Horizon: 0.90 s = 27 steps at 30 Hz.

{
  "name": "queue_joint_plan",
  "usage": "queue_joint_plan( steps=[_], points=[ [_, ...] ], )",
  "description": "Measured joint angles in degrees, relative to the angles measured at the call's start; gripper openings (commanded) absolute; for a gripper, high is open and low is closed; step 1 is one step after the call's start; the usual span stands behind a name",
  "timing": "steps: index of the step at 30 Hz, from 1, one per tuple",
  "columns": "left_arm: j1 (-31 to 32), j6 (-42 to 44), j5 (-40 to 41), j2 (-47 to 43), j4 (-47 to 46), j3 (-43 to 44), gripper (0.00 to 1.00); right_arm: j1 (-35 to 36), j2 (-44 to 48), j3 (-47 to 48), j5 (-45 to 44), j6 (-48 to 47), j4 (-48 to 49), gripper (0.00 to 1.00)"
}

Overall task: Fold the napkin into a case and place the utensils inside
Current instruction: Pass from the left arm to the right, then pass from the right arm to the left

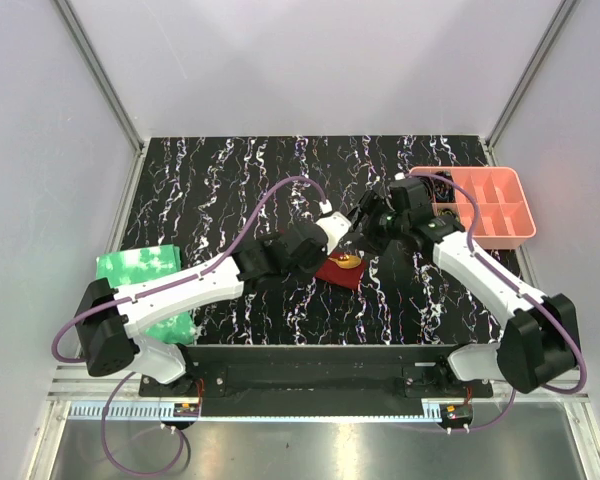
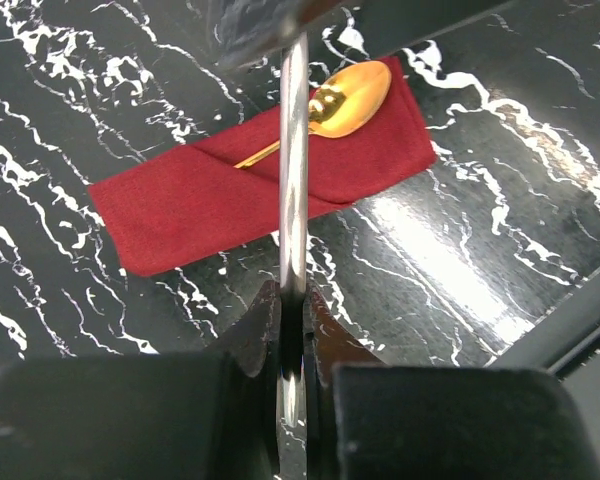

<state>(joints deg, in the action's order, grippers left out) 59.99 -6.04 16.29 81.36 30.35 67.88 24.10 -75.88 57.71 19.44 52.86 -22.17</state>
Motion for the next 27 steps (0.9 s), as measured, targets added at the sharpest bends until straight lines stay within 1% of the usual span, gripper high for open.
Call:
queue_joint_plan(
  steps=[1,2,3,4,5,7,8,9,10,11,13,14,15,16,17,19,20,22,25,26,27],
  points=[
    [0.3,-0.1,0.0,-0.2,0.0,0.0,0.0,0.7,-0.8,0.0,-0.6,0.7,0.9,0.52],
    [0.6,-0.2,0.0,-0.3,0.1,0.0,0.0,1.3,-1.3,0.0,-1.4,1.5,1.7,0.44],
    [0.8,-0.4,0.0,-0.3,0.3,0.0,0.0,1.8,-1.4,0.0,-1.9,2.1,2.5,0.21],
    [0.8,-0.5,0.0,-0.3,0.4,0.0,0.0,2.1,-1.4,0.1,-2.2,2.4,3.1,0.12],
    [0.8,-0.8,-0.3,-0.3,0.5,0.0,0.02,2.3,-1.3,0.1,-2.4,3.0,4.0,0.02],
    [0.8,-1.8,-0.4,-0.3,0.3,0.0,0.05,2.5,-1.0,-0.1,-2.5,3.3,5.8,0.0],
    [0.8,-2.3,-0.9,-0.6,0.3,0.0,0.09,2.6,-0.8,-0.4,-2.5,3.3,6.5,0.0],
    [0.5,-2.9,-1.4,-0.8,0.3,0.0,0.22,2.6,-0.5,-0.8,-2.4,3.2,7.1,0.0],
    [0.1,-3.6,-2.4,-1.0,0.3,0.0,0.34,2.6,-0.1,-1.4,-2.4,3.0,8.0,0.0],
    [-0.4,-4.5,-4.0,-1.3,0.3,0.0,0.41,2.6,0.3,-2.0,-2.3,2.9,8.8,0.0],
    [-2.8,-7.1,-9.7,-2.1,0.4,0.0,0.51,2.5,1.4,-3.2,-2.3,1.8,10.4,0.0],
    [-4.2,-7.8,-12.3,-2.6,0.3,-0.1,0.54,2.5,2.0,-3.8,-2.3,1.0,11.2,0.0],
    [-6.9,-9.6,-16.6,-3.7,-1.0,-0.9,0.57,2.4,2.8,-4.5,-2.0,0.1,12.4,0.0],
    [-8.7,-10.6,-19.6,-4.7,-1.8,-1.7,0.72,2.4,3.6,-5.4,-1.6,-0.8,13.6,0.0],
    [-12.2,-12.5,-25.2,-6.6,-4.2,-3.9,0.75,2.4,4.4,-6.3,-0.9,-1.9,14.7,0.0],
    [-15.3,-15.6,-32.9,-9.0,-7.1,-7.0,0.77,2.4,5.6,-7.8,1.2,-3.7,17.7,0.0],
    [-19.4,-17.9,-37.3,-10.0,-9.4,-8.9,0.77,2.4,6.1,-8.8,2.2,-4.3,20.0,0.0],
    [-22.7,-22.5,-45.7,-10.1,-14.2,-12.0,0.78,2.4,7.0,-11.2,4.9,-4.9,25.3,0.0],
    [-23.8,-29.4,-55.3,-8.1,-22.6,-15.7,0.78,2.4,7.2,-14.2,9.1,-4.9,32.2,0.0],
    [-23.8,-32.0,-58.3,-7.1,-26.4,-17.0,0.76,2.4,7.2,-14.8,10.4,-4.8,34.2,0.0],
    [-23.8,-35.3,-61.0,-6.0,-30.7,-18.3,0.72,2.4,7.2,-15.3,11.6,-4.5,36.1,0.0]
  ],
)
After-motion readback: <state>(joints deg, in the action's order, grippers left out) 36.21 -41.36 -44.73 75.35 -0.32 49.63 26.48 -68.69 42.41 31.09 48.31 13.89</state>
